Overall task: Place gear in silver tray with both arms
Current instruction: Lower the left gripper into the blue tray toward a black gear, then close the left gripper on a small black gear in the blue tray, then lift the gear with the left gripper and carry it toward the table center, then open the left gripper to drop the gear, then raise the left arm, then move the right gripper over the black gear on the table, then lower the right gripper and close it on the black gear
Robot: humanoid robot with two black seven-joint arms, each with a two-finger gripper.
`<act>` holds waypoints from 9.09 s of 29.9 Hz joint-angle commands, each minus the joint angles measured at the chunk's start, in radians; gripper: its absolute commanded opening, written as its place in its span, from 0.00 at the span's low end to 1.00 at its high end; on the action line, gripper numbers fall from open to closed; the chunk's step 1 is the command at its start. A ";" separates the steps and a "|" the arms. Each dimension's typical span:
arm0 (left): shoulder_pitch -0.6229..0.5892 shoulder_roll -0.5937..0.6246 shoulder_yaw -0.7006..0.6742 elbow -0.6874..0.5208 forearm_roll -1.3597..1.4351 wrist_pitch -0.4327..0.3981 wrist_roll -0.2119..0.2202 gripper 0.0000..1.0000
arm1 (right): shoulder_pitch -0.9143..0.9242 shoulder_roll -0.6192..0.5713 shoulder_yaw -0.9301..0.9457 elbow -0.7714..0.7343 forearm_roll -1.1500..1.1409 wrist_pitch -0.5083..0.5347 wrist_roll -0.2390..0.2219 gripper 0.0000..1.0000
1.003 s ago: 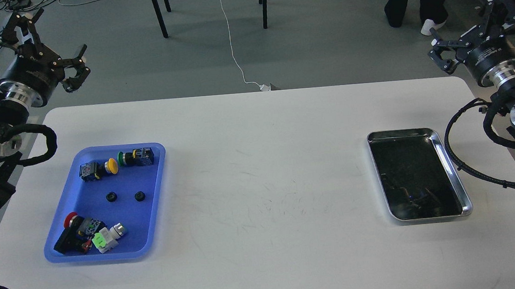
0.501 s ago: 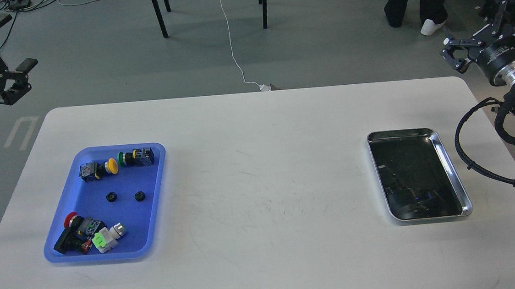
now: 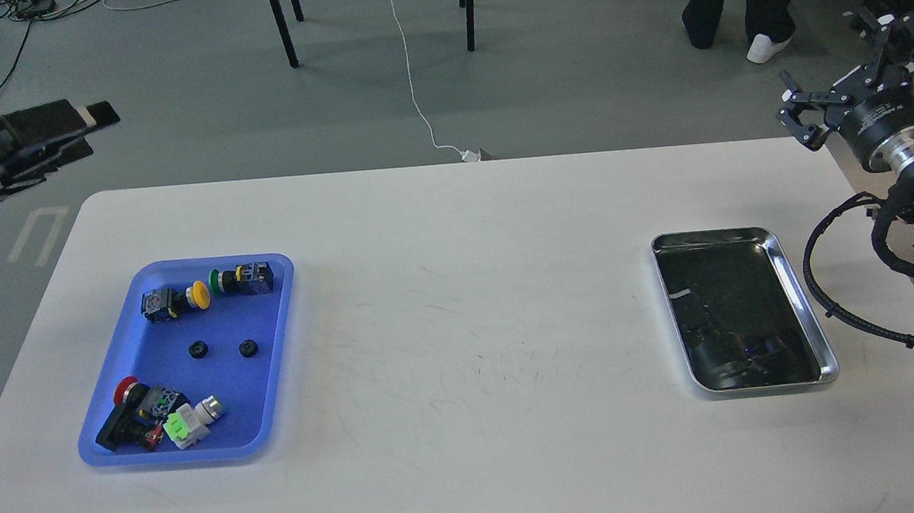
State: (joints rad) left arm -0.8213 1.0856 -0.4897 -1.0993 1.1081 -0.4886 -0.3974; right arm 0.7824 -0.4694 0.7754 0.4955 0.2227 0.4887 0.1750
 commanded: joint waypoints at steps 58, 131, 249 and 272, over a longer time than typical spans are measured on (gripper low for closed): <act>0.110 -0.243 0.442 0.116 0.598 0.449 0.015 0.50 | 0.012 0.008 -0.005 -0.003 -0.005 0.000 0.000 1.00; -0.165 -1.015 0.523 0.225 0.753 0.418 0.135 0.13 | -0.086 -0.143 -0.038 0.117 -0.022 0.000 -0.002 1.00; 0.031 -0.343 -0.064 0.286 -1.271 0.065 0.120 0.97 | 0.558 0.469 -1.375 0.199 -1.204 0.000 0.081 0.60; 0.040 -0.332 -0.064 0.286 -1.271 0.065 0.120 0.97 | 0.545 0.469 -1.366 0.202 -1.214 0.000 0.104 0.40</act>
State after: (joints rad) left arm -0.7835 0.7530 -0.5537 -0.8126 -0.1610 -0.4234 -0.2776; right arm 1.3291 0.0000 -0.5899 0.6986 -0.9900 0.4887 0.2808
